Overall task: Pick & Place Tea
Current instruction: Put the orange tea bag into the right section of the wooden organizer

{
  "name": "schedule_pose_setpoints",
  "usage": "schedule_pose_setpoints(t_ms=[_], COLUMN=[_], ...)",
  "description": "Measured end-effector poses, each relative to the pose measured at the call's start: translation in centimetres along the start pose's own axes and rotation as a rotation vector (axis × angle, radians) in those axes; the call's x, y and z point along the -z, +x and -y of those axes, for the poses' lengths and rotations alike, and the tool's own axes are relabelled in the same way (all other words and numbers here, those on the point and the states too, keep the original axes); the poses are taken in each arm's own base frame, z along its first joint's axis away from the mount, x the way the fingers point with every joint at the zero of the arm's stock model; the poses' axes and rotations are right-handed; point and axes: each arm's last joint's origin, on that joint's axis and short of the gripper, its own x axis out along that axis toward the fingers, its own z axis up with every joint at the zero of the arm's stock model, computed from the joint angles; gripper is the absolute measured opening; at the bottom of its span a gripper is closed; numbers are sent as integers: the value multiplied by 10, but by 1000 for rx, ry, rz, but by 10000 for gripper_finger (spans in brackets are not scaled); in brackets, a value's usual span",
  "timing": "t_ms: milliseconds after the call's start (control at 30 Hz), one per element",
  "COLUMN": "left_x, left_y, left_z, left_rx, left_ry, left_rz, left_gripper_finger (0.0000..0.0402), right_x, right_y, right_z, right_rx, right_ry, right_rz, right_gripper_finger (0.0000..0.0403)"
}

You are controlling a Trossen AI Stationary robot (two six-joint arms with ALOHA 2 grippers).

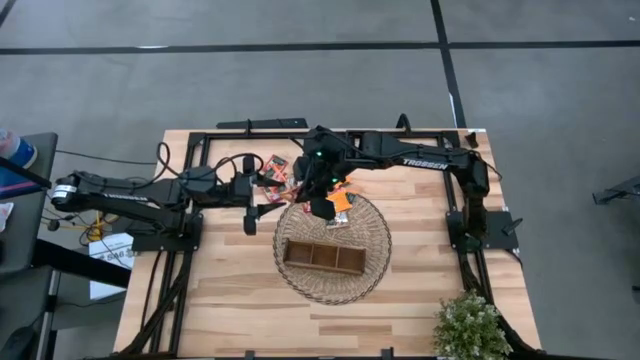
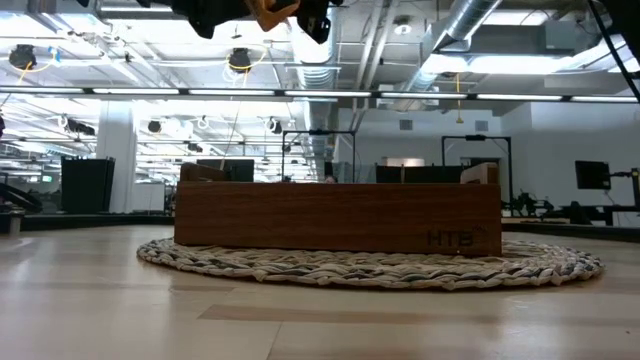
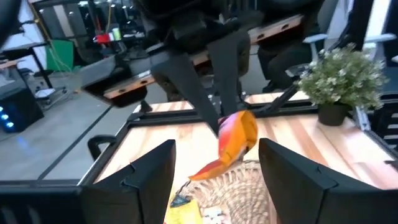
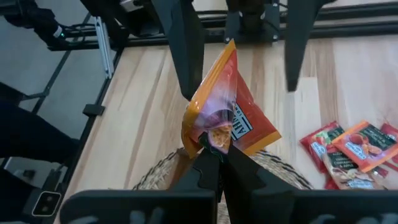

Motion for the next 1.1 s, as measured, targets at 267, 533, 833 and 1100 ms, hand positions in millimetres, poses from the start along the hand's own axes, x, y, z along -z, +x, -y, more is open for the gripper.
schedule_pose_setpoints(t_ms=[267,533,833,1100], left_x=[6,4,5,8], left_y=[7,7,8,6], left_z=[2,2,1,3], left_rx=[23,12,2,30], left_ry=[3,1,-17,-239], left_rz=[-33,-16,-19,-63], left_gripper_finger=[146,49,29,28], right_x=[-3,-3,-2,-1], right_y=[0,0,0,-20], right_z=[1,1,1,-5], right_rx=[3,2,5,10], right_ry=[6,6,9,11], right_rz=[28,29,25,11], right_gripper_finger=[0,0,48,188])
